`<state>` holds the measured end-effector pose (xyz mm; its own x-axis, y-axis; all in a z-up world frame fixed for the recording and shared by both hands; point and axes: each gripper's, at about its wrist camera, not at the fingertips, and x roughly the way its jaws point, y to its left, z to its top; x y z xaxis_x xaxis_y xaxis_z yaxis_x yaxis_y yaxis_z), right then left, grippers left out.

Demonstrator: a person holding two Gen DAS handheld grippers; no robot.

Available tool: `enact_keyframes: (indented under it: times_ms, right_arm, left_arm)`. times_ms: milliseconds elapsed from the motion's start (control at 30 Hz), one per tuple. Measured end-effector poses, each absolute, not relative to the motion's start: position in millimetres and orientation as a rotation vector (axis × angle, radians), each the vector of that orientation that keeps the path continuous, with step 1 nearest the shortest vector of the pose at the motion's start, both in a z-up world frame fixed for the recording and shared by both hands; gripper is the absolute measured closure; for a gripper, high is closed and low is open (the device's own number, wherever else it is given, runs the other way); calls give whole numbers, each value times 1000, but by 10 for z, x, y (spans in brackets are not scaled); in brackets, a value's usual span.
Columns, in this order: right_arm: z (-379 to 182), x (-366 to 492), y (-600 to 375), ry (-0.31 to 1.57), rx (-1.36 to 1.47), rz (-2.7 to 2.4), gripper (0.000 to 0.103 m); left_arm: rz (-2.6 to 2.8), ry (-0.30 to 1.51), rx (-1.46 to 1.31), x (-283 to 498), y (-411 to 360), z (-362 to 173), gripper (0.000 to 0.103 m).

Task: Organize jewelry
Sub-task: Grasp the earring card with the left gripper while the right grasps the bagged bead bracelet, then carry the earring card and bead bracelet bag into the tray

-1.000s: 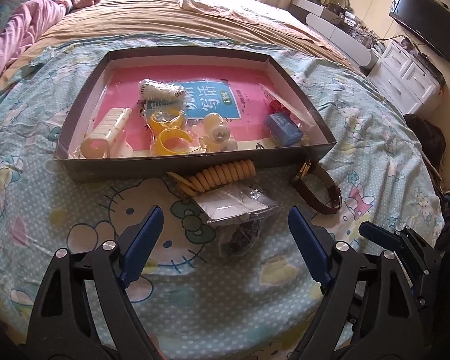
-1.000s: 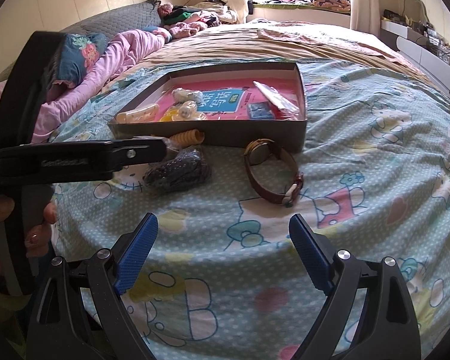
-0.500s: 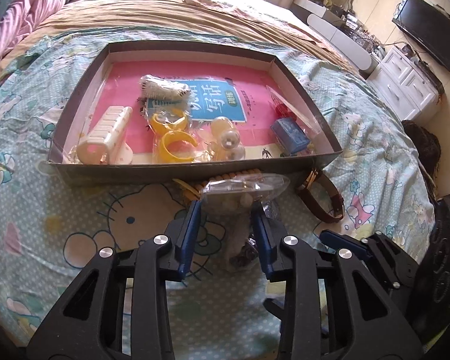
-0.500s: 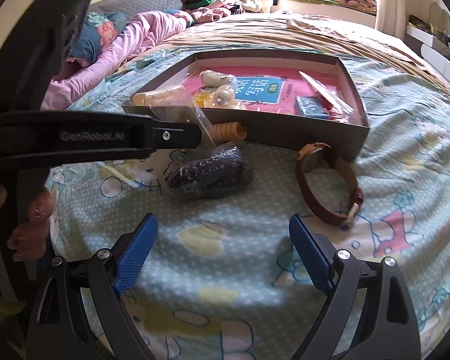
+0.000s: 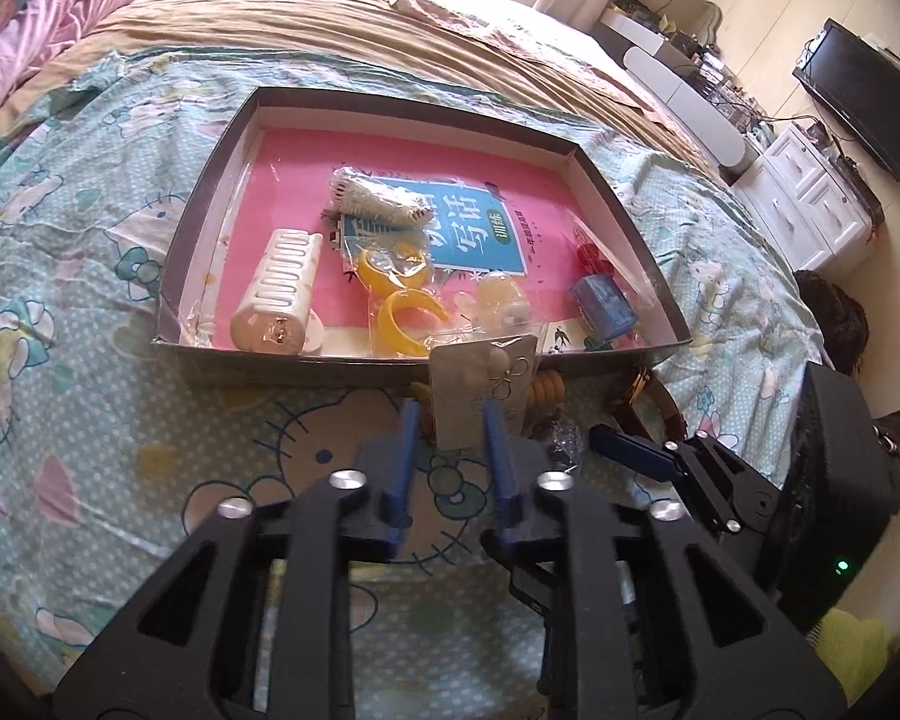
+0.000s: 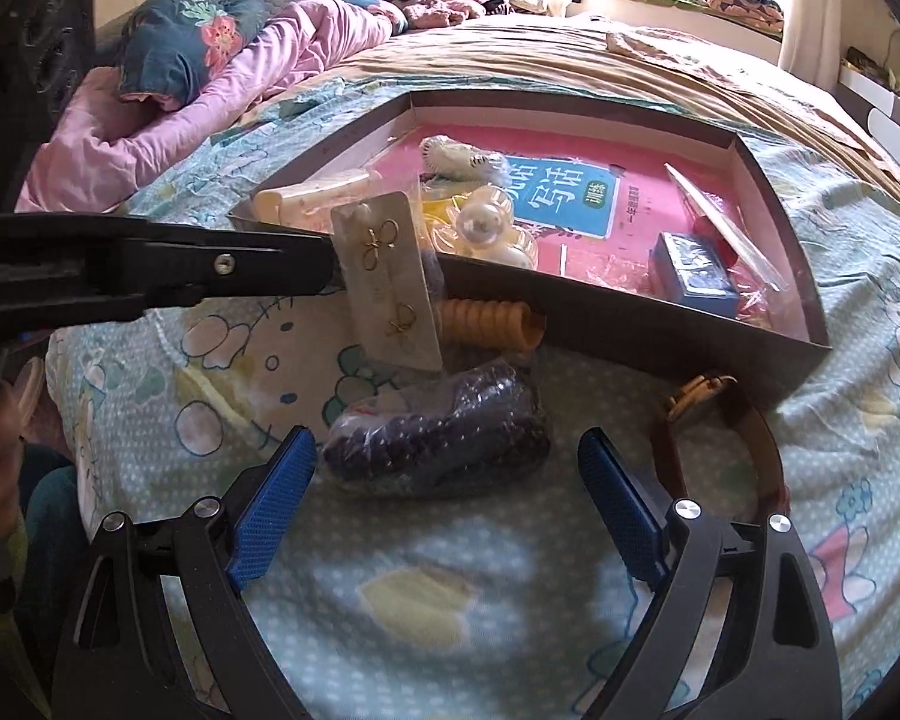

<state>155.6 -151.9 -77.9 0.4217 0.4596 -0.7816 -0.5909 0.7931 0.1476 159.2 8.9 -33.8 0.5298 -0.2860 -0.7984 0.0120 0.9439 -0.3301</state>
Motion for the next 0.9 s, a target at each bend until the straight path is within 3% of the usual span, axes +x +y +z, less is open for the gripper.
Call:
enact_keyframes:
  times_ms: [67,200,333,633,667,767,900]
  right_arm:
    - [-792,1579,-1499,932,-148,682,27]
    - [-743,1510,-1530,913,-164,691,32]
    - [-689,1418,-1717,916,-157,681,32]
    - [-631,1250,-2100,943,-80,645,32]
    - [-628,1244,-2136,945,-73,640,32]
    - [-594,1244,-2233,940,-52,619,32]
    - [-511,1265,-2325,929,-10,615,32]
  left_arm:
    - [-194,1004,-303,1602,80,-341,70]
    - [-216,1010,-299,1637,29,-342,52]
    - [-233,1031,-292,1725,-73,-397,51]
    - [-210,1040,-237,1861,-315,-503,51]
    - [-198,1043,-233,1875,-317,-513,53]
    - [-158,1056,-222,1900,-284,-571,73]
    - [-167,1017,-226,1820,-228,-451,73]
